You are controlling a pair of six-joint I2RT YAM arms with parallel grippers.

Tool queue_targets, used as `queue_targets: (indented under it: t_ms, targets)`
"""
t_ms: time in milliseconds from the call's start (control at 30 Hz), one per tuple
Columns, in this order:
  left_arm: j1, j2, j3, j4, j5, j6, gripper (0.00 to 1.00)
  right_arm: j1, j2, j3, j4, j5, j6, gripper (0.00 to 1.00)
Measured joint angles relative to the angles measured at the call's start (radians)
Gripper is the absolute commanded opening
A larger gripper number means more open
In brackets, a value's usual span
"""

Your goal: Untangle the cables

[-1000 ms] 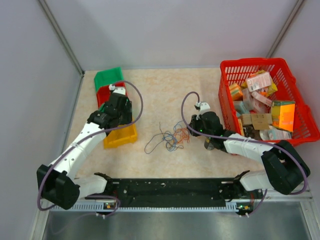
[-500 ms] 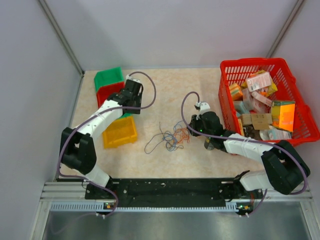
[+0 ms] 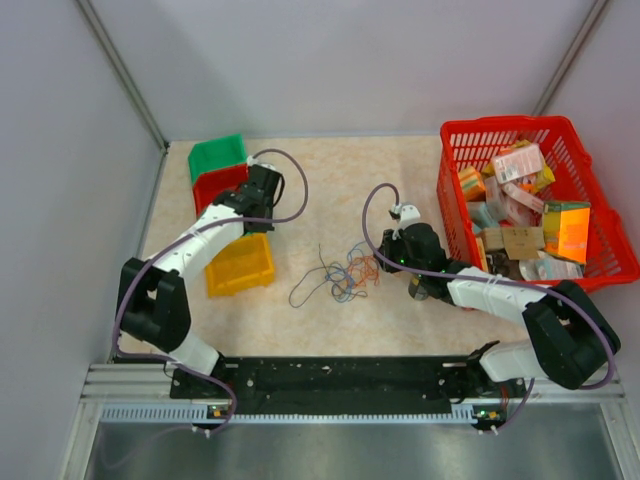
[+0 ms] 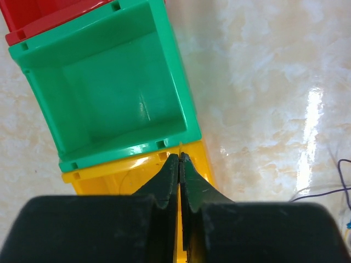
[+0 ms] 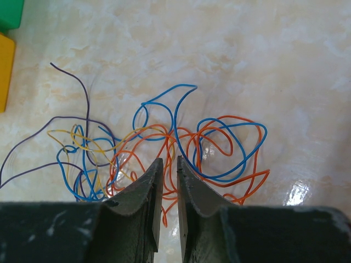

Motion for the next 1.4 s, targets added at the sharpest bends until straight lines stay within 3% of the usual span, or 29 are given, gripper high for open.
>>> queue_targets:
  t_ms: [167, 500, 533, 633, 767, 867, 933, 1033, 1167, 1267, 1400]
  targets:
    - [0.006, -0.014, -0.042, 0.004, -0.028, -0.058, 0.0, 0.0, 0.0, 0.0, 0.0, 0.0, 0.0, 0.16]
    - [0.021, -0.255, -0.351, 0.001, -0.087, -0.259, 0.02, 0.0, 0.0, 0.0, 0.0, -0.003, 0.0, 0.16]
    - [0.026, -0.253, -0.357, 0.002, -0.086, -0.266, 0.09, 0.0, 0.0, 0.0, 0.0, -0.003, 0.0, 0.16]
    - [0.035, -0.244, -0.358, 0.004, -0.079, -0.276, 0.42, 0.0, 0.0, 0.0, 0.0, -0.003, 0.0, 0.16]
    - [0.038, -0.272, -0.359, 0.015, -0.04, -0.261, 0.57, 0.0, 0.0, 0.0, -0.001, -0.003, 0.0, 0.16]
    - [0.038, -0.355, -0.36, 0.036, 0.022, -0.245, 0.77, 0.0, 0.0, 0.0, -0.001, -0.003, 0.0, 0.16]
    - [0.037, -0.426, -0.362, 0.066, 0.083, -0.231, 0.83, 0.0, 0.0, 0.0, 0.0, -0.003, 0.0, 0.16]
    - [0.023, -0.517, -0.378, 0.129, 0.174, -0.225, 0.81, 0.0, 0.0, 0.0, 0.002, -0.015, -0.001, 0.15]
    - [-0.023, -0.562, -0.404, 0.222, 0.325, -0.224, 0.63, 0.0, 0.0, 0.0, 0.017, -0.052, -0.003, 0.13]
    - [-0.079, -0.496, -0.407, 0.324, 0.466, -0.224, 0.62, 0.0, -0.011, -0.001, 0.031, -0.064, -0.003, 0.13]
    - [-0.204, -0.324, -0.378, 0.409, 0.56, -0.192, 0.69, 0.0, -0.04, -0.011, 0.055, -0.065, -0.003, 0.13]
